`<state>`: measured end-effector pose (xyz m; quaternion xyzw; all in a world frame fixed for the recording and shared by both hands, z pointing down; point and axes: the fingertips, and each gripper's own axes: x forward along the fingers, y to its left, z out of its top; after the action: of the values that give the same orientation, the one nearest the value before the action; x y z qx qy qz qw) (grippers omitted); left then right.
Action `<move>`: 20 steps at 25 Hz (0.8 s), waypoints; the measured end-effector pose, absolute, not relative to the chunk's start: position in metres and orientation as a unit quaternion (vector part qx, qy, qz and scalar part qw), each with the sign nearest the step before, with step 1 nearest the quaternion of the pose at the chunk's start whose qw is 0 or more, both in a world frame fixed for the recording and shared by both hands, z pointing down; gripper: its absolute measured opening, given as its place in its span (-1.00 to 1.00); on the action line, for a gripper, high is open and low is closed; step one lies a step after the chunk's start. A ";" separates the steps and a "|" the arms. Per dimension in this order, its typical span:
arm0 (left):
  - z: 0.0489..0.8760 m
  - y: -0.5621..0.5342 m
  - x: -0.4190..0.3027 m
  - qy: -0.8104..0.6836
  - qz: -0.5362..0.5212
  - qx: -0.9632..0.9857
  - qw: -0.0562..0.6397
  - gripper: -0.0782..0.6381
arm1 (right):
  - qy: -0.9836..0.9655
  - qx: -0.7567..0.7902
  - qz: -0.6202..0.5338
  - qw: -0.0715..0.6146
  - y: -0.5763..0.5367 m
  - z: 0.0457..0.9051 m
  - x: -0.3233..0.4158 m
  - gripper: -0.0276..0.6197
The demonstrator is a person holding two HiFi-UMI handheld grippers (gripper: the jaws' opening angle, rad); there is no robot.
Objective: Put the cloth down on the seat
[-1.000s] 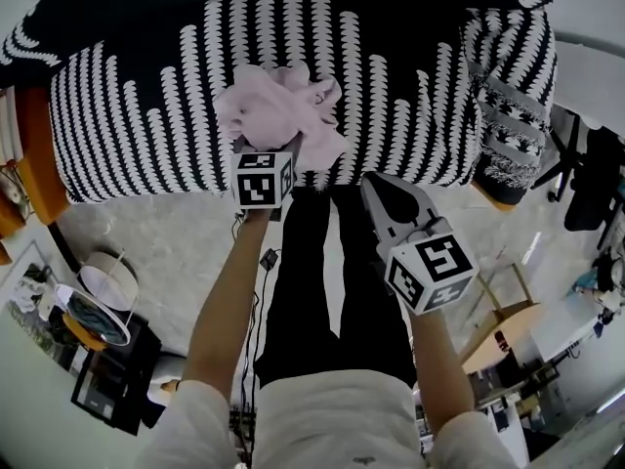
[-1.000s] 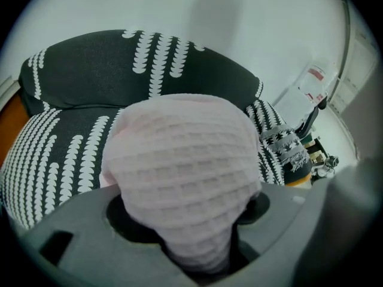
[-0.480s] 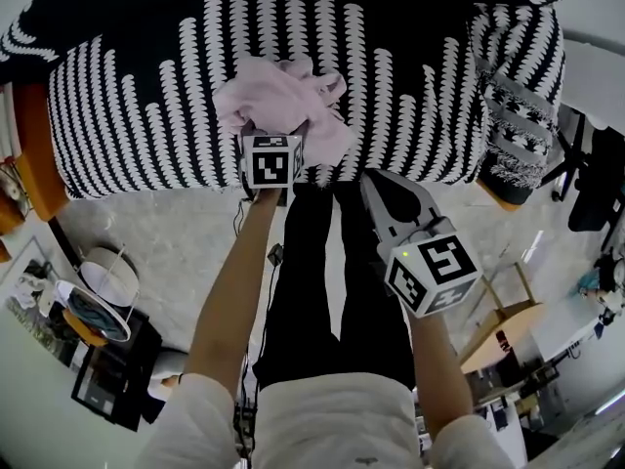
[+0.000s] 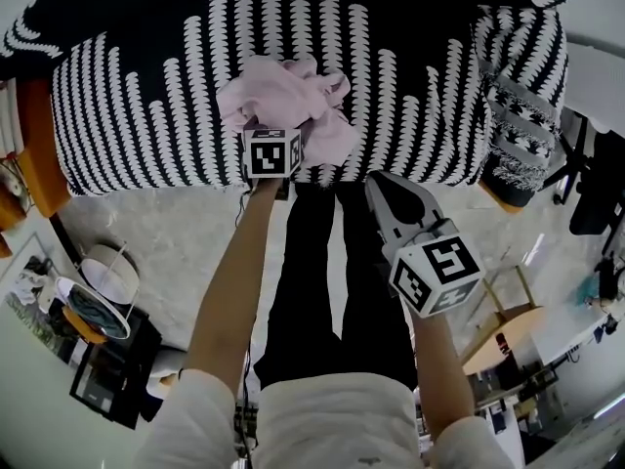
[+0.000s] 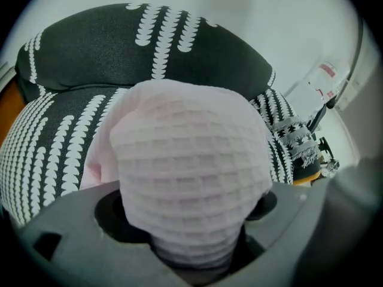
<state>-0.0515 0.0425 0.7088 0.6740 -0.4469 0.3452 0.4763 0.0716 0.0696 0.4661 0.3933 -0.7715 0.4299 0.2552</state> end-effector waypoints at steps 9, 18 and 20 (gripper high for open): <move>0.683 0.047 -0.060 -0.481 0.316 0.665 0.476 0.55 | -0.777 0.395 0.423 0.250 0.066 0.453 0.073 -0.89; 0.653 0.064 -0.071 -0.495 0.308 0.660 0.474 0.58 | -0.777 0.401 0.414 0.254 0.077 0.432 0.068 -0.89; 0.649 0.066 -0.072 -0.492 0.313 0.662 0.471 0.58 | -0.778 0.402 0.411 0.254 0.079 0.429 0.067 -0.89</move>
<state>-0.0719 0.0665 0.6485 0.6620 -0.4916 0.3131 0.4713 0.0666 0.0793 0.4286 0.4020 -0.7775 0.4115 0.2540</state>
